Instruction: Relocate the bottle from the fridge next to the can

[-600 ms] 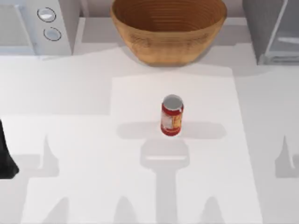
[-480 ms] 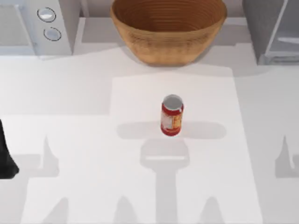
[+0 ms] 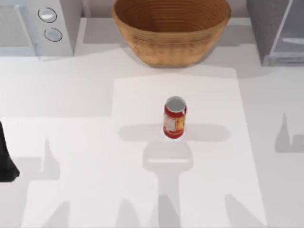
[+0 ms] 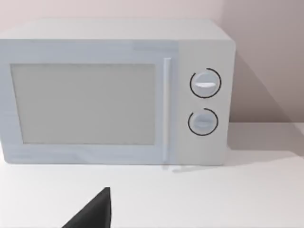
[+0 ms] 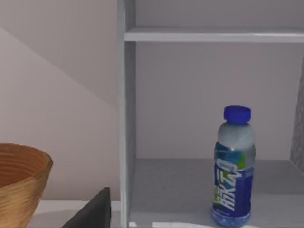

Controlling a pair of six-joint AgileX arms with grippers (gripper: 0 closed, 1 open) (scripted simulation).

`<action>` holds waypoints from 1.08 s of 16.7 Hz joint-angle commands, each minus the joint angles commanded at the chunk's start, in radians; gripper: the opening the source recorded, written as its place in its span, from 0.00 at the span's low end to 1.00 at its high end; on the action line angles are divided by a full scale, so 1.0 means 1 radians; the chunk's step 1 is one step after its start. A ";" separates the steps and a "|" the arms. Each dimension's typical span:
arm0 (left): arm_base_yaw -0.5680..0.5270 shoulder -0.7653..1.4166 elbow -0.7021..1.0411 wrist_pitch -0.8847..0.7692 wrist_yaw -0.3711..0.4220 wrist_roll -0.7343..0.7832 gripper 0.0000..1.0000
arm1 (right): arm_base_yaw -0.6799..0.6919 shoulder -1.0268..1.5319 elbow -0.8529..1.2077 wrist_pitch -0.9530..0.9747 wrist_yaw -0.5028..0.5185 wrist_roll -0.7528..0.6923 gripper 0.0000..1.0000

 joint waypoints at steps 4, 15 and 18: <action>0.000 0.000 0.000 0.000 0.000 0.000 1.00 | -0.041 0.433 0.197 0.227 -0.039 0.001 1.00; 0.000 0.000 0.000 0.000 0.000 0.000 1.00 | -0.153 1.636 0.696 0.800 -0.132 -0.004 1.00; 0.000 0.000 0.000 0.000 0.000 0.000 1.00 | -0.169 1.778 0.768 0.883 -0.145 -0.005 1.00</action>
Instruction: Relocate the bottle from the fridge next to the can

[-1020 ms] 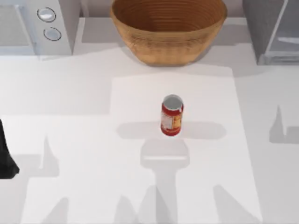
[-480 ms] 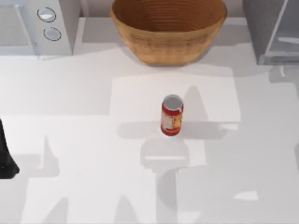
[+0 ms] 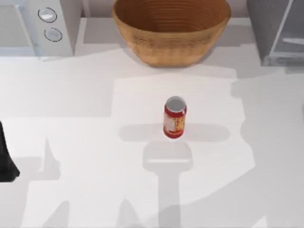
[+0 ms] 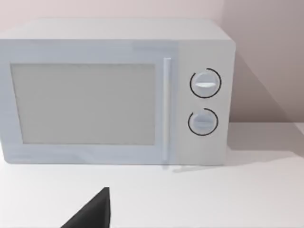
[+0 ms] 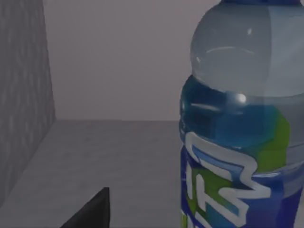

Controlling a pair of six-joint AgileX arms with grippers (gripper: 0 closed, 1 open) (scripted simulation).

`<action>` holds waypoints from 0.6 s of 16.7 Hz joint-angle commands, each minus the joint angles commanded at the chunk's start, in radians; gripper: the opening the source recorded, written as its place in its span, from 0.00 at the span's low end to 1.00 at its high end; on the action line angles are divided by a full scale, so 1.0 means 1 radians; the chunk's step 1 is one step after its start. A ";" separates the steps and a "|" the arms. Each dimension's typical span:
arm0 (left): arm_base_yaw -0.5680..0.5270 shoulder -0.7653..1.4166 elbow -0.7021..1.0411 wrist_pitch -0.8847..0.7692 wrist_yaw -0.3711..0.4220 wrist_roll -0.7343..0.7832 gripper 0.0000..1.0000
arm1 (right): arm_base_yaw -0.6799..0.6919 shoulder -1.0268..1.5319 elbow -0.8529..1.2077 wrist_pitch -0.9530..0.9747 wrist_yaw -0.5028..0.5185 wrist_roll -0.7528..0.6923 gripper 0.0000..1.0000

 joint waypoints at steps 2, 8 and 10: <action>0.000 0.000 0.000 0.000 0.000 0.000 1.00 | -0.005 0.042 0.022 0.025 -0.004 0.000 1.00; 0.000 0.000 0.000 0.000 0.000 0.000 1.00 | 0.000 0.046 0.023 0.025 -0.003 -0.001 1.00; 0.000 0.000 0.000 0.000 0.000 0.000 1.00 | 0.001 0.064 0.059 0.010 0.001 -0.001 1.00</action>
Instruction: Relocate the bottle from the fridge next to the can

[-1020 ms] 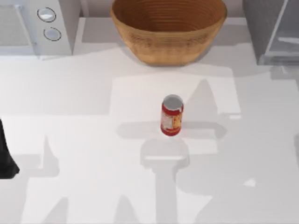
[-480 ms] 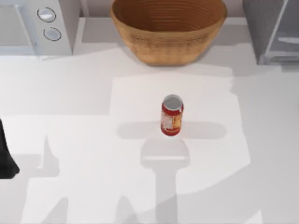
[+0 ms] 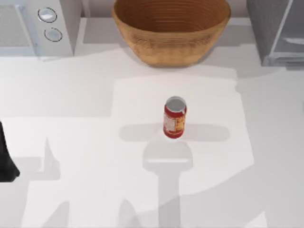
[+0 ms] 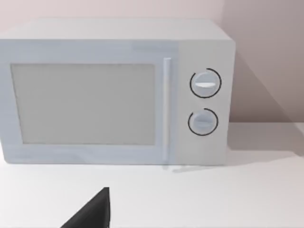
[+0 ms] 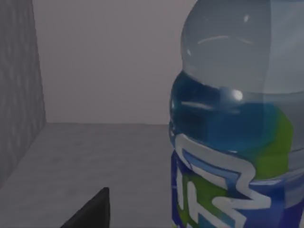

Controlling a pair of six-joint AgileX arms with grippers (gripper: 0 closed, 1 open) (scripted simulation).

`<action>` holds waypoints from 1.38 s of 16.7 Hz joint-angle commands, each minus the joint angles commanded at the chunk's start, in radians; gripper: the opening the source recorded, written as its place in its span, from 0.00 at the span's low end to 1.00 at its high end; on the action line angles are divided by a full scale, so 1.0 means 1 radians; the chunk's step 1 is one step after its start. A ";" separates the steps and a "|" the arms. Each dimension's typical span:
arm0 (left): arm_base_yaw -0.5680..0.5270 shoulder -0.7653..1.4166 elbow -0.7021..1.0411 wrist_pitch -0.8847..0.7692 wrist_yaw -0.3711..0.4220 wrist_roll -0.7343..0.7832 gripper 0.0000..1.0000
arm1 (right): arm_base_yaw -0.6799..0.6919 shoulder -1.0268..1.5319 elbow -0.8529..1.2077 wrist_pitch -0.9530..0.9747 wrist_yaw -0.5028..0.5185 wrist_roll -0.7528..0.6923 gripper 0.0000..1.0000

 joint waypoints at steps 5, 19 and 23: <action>0.000 0.000 0.000 0.000 0.000 0.000 1.00 | 0.012 0.088 0.175 -0.086 0.014 -0.001 1.00; 0.000 0.000 0.000 0.000 0.000 0.000 1.00 | 0.019 0.131 0.266 -0.134 0.021 -0.001 0.47; 0.000 0.000 0.000 0.000 0.000 0.000 1.00 | 0.019 0.131 0.266 -0.134 0.021 -0.001 0.17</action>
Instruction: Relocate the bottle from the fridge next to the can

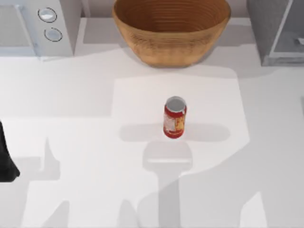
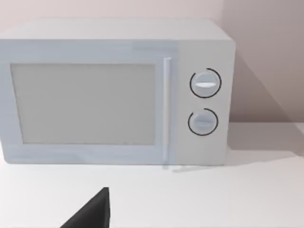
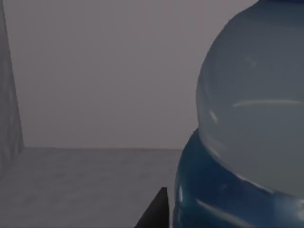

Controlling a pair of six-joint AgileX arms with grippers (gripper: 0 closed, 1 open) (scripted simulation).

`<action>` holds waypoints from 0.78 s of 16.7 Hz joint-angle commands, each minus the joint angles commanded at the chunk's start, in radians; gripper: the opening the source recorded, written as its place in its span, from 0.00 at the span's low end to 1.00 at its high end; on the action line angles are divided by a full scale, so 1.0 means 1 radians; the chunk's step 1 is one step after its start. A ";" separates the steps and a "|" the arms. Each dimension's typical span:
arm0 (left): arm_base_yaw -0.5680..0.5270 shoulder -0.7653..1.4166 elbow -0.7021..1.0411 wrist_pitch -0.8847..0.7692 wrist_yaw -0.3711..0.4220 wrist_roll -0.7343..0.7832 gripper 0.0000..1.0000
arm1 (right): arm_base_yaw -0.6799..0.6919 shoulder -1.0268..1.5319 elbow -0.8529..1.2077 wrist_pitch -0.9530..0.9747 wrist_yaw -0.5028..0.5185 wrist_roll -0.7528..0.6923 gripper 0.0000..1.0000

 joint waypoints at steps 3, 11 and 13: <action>0.000 0.000 0.000 0.000 0.000 0.000 1.00 | 0.000 0.000 0.000 0.000 0.000 0.000 0.00; 0.000 0.000 0.000 0.000 0.000 0.000 1.00 | -0.003 -0.002 -0.001 0.000 0.000 0.001 0.00; 0.000 0.000 0.000 0.000 0.000 0.000 1.00 | -0.003 -0.014 0.002 -0.015 0.000 0.001 0.00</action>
